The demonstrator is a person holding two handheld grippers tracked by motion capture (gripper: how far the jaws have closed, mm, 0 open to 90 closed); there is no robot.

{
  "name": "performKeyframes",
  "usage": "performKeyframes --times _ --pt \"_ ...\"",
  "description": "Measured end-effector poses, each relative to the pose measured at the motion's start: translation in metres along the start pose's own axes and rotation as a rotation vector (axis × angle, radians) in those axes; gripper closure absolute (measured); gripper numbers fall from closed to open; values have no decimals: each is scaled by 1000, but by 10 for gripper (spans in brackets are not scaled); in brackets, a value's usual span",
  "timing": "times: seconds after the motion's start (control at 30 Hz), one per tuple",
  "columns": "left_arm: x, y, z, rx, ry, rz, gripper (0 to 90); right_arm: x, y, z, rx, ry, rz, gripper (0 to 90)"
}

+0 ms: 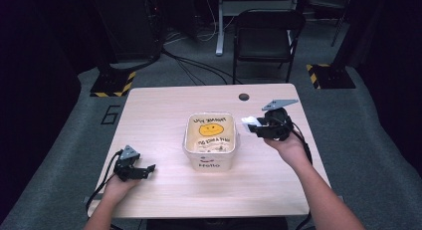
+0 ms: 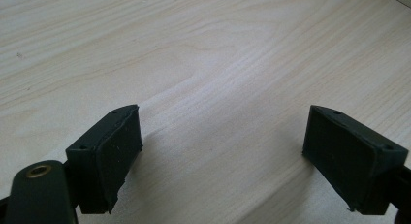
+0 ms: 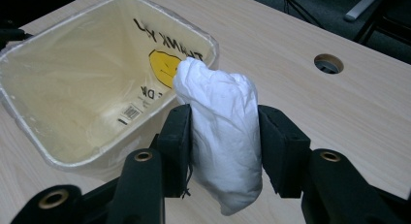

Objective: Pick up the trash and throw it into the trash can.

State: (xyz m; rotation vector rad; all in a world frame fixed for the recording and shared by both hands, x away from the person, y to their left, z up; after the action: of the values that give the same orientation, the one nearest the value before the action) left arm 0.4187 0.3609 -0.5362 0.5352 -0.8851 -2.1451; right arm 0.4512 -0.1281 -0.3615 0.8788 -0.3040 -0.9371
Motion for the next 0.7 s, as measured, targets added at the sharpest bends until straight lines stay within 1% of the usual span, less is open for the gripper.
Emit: performKeyframes --times 0.07,0.1,0.17,0.37,0.5,0.67,0.7 --pt "0 0 0 0 0 0 134 -3 3 1 6 8 3 570" --pt "0 0 0 0 0 0 134 -5 4 2 10 11 -4 570" --pt "0 0 0 0 0 0 134 -8 9 3 27 27 8 570" --pt "0 0 0 0 1 2 134 -16 16 2 34 45 14 571" --pt "0 0 0 0 0 1 134 -23 21 -2 37 62 33 571" --pt "0 0 0 0 0 1 134 -34 25 -13 30 81 40 570" --pt "0 0 0 0 0 0 134 -34 25 -13 30 81 40 570"
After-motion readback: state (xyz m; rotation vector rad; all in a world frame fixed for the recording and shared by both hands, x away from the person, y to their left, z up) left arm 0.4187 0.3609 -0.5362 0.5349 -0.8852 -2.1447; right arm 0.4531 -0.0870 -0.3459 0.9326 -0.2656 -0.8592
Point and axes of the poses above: each handheld gripper's, and its own axes: z roughly backward along the jaws, y roughly out of its top, x roughly to its right, the point moved 1 cm from there along -z, roughly forward along the jaws, and after that the axes turned 8 degrees about -z, right-handed, at the moved point
